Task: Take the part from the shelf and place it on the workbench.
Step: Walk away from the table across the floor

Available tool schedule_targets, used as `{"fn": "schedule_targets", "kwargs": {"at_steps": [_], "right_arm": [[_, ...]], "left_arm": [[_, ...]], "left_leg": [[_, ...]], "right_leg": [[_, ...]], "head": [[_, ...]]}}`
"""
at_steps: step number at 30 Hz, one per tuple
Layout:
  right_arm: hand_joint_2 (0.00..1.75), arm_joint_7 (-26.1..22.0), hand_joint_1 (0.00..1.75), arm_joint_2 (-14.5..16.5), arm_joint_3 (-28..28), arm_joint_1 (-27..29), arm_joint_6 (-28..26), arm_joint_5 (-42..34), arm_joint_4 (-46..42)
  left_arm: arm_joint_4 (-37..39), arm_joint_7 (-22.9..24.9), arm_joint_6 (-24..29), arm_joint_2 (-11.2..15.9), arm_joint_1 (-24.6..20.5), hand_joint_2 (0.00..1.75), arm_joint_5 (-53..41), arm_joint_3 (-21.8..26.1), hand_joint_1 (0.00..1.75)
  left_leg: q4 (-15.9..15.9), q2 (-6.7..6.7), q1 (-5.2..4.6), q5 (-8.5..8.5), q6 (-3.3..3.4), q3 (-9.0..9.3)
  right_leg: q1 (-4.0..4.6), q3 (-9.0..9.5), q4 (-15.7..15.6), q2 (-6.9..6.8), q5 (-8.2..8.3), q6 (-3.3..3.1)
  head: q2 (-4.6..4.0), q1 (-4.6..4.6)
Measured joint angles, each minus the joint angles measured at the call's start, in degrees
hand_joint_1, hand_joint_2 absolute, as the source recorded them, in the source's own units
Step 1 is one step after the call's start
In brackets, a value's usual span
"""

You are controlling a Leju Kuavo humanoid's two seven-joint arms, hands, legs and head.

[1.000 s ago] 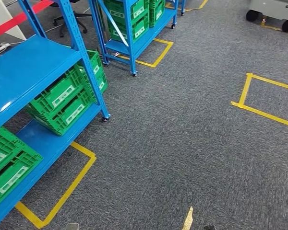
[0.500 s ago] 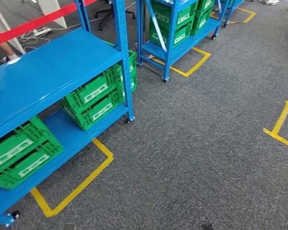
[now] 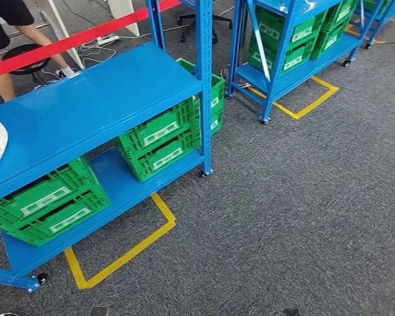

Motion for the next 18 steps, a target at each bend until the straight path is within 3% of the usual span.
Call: {"fn": "schedule_targets", "kwargs": {"at_steps": [2,3,4,5,6,8,10,11,13,14,15,17,18], "right_arm": [[0.0,0.1,0.0,0.0,-0.1,0.0,0.0,0.0,0.0],[0.0,0.1,0.0,0.0,-0.1,0.0,0.0,0.0,0.0],[0.0,0.1,0.0,0.0,-0.1,0.0,0.0,0.0,0.0],[0.0,0.1,0.0,0.0,-0.2,0.1,0.0,0.0,0.1],[0.0,0.1,0.0,0.0,-0.2,0.1,0.0,0.0,0.1],[0.0,0.2,0.0,0.1,-0.2,0.1,0.0,0.0,0.2],[0.0,0.2,0.0,0.1,-0.3,-0.1,0.1,0.0,0.2],[0.0,0.2,0.0,0.1,-0.3,-0.2,0.1,0.0,0.2],[0.0,0.2,0.0,0.1,-0.3,-0.4,0.1,0.0,0.2],[0.0,0.2,0.0,0.1,-0.3,-0.4,0.1,0.0,0.2],[0.0,0.2,0.0,0.1,-0.3,-0.4,0.1,0.0,0.2],[0.0,0.3,0.0,0.1,-0.3,-0.2,0.1,0.0,0.2],[0.0,0.3,0.0,0.1,-0.3,-0.1,0.1,0.0,0.2]], "left_arm": [[0.0,0.0,0.0,-0.1,0.2,0.0,0.0,0.0,0.0],[0.0,0.0,0.0,-0.1,0.3,0.0,0.0,0.0,0.0],[0.0,0.0,0.0,0.0,0.4,0.0,0.0,0.0,0.0],[0.0,0.0,0.0,0.1,0.5,0.0,0.0,0.0,0.0],[0.0,0.0,0.0,0.2,0.4,0.0,0.0,0.0,0.0],[0.0,0.0,0.0,0.3,0.3,0.0,0.0,0.0,0.0],[0.0,0.0,0.0,0.3,0.4,0.0,0.0,0.0,0.0],[0.0,0.0,0.1,0.2,0.5,0.0,0.0,0.0,0.0],[0.0,0.0,0.1,0.2,0.4,0.0,0.0,0.0,0.0],[0.0,0.0,0.1,0.2,0.3,0.0,0.0,0.0,0.0],[0.0,0.0,0.1,0.1,0.1,0.0,0.0,0.0,0.0],[0.0,0.0,0.0,0.0,0.1,0.0,0.0,0.0,0.0],[0.0,0.0,0.0,0.0,0.2,0.0,0.0,0.0,0.0]], "left_leg": [[2.9,0.5,0.13,-0.48,-0.12,-3.18],[1.6,0.66,0.11,0.92,0.05,-3.45],[-1.1,1.19,-0.07,3.38,0.43,-2.94],[-4.5,2.67,-0.53,6.21,1.01,-2.17],[-7.3,4.19,-1.04,7.83,1.54,-1.44],[-10.3,6.01,-1.8,8.93,2.34,-0.65],[-11.2,4.5,-1.54,8.75,2.77,0.2],[-11.9,3.67,-1.27,8.91,2.96,0.91],[-12.7,2.2,-0.78,8.91,3.28,2.36],[-12.9,1.42,-0.68,8.65,3.38,2.8],[-12.9,0.5,-0.59,8.28,3.46,3.15],[-12.9,-1.43,-0.39,7.3,3.29,4.2],[-12.9,-2.34,-0.26,6.72,3.09,4.99]], "right_leg": [[0.03,1.43,0.0,-1.31,-1.3,0.05],[0.04,2.3,0.0,-1.94,-1.99,0.11],[0.04,3.15,-0.1,-2.59,-2.67,0.17],[0.07,3.96,-0.2,-3.26,-3.37,0.25],[0.19,4.65,-0.3,-3.94,-4.03,0.41],[0.52,5.82,-0.6,-5.38,-5.0,0.92],[0.73,7.21,-1.4,-6.26,-5.26,1.59],[0.72,7.71,-1.1,-5.49,-5.32,1.85],[0.48,5.74,2.7,-2.25,-6.01,2.19],[0.3,3.5,6.3,-0.49,-6.89,2.36],[0.13,0.81,9.8,0.43,-8.27,2.56],[-0.2,-3.52,13.5,0.88,-10.87,3.03],[-0.39,-4.52,12.8,0.95,-10.76,3.34]], "head": [[0.0,-0.05],[0.0,-0.05],[0.0,-0.05],[0.0,-0.05],[0.0,-0.09],[0.0,-0.18],[0.0,-0.21],[-0.01,-0.12],[-0.01,0.07],[-0.01,0.2],[0.0,0.19],[0.0,0.2],[0.0,0.2]]}}
